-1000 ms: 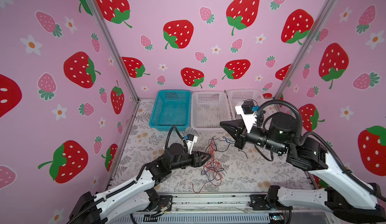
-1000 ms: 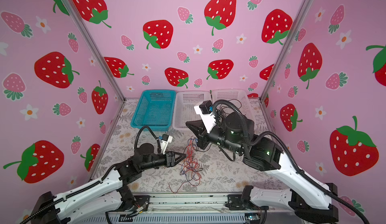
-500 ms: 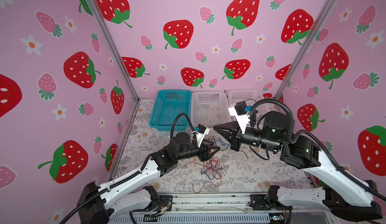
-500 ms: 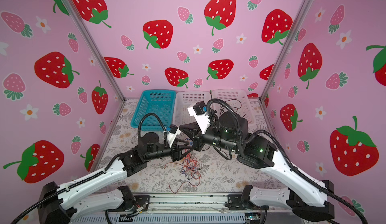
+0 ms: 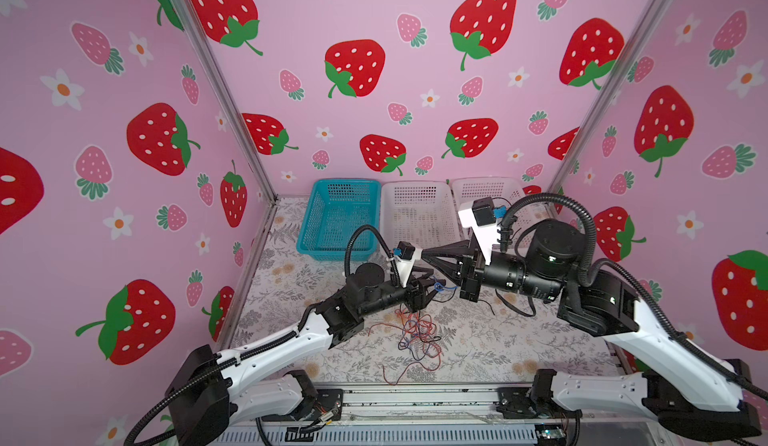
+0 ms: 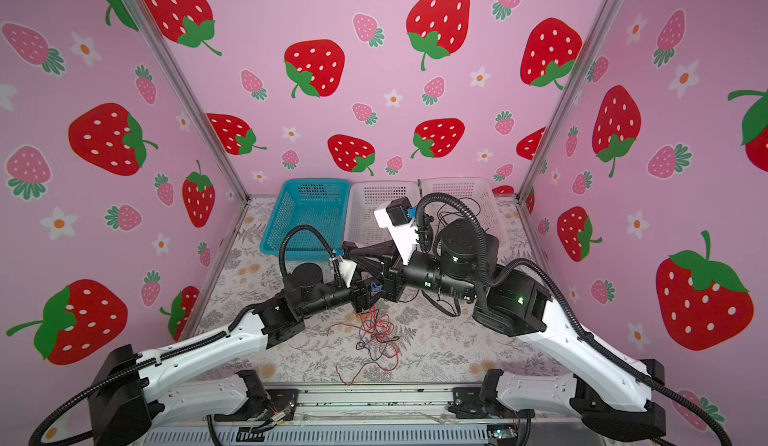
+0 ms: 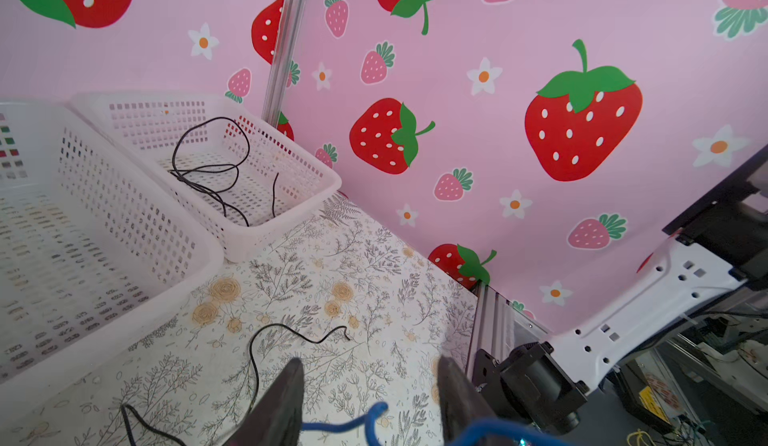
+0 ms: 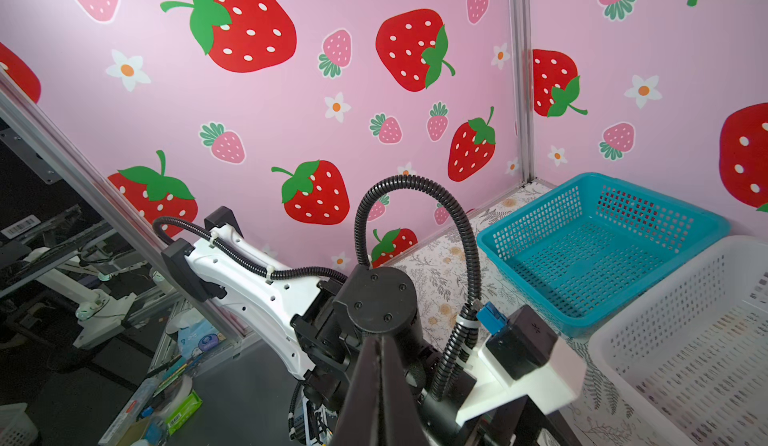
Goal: Untangle the cables
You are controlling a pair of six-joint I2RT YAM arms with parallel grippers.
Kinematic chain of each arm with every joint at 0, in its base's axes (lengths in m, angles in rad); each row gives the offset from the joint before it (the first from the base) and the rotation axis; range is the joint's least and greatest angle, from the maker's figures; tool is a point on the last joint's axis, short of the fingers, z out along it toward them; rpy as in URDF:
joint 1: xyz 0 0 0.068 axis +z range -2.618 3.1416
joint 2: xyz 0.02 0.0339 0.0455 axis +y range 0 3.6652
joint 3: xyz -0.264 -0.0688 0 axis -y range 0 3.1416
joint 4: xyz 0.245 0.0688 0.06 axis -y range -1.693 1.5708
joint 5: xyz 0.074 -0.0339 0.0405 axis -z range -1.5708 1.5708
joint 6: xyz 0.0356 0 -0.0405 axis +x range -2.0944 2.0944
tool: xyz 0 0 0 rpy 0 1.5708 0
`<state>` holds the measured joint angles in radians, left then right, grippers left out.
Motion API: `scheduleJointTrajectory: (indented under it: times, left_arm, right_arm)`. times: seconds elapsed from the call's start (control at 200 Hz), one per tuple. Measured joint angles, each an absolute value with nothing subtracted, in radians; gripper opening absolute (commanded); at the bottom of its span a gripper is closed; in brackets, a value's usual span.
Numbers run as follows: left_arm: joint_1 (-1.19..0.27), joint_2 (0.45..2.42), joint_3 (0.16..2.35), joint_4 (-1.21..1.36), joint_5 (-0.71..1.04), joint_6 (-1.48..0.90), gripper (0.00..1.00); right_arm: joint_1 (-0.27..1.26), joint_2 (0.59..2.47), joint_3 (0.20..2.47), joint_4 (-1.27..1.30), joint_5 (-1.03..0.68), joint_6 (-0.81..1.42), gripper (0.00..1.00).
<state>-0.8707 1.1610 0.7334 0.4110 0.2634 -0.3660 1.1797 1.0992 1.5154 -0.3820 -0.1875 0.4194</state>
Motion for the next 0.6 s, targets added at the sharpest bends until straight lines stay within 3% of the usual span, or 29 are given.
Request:
scheduleJointTrajectory:
  times: [0.095,0.31,0.345,0.6]
  left_arm:
    - [-0.871,1.172,0.732,0.421,0.262,-0.373,0.25]
    - [-0.871,1.167,0.731,0.419,0.262,-0.388,0.07]
    - [-0.871,1.161,0.729,0.418,0.262,-0.388,0.00]
    - [-0.869,1.120,0.724,0.368,0.270,-0.418,0.00]
  right_arm:
    - [1.180,1.096,1.513,-0.381,-0.189,0.426,0.00]
    - [1.180,1.058,1.466,-0.369,-0.165,0.434,0.00]
    - [1.180,1.052,1.455,-0.364,-0.156,0.435,0.00]
    - [1.156,0.991,1.356,-0.313,-0.063,0.451,0.00]
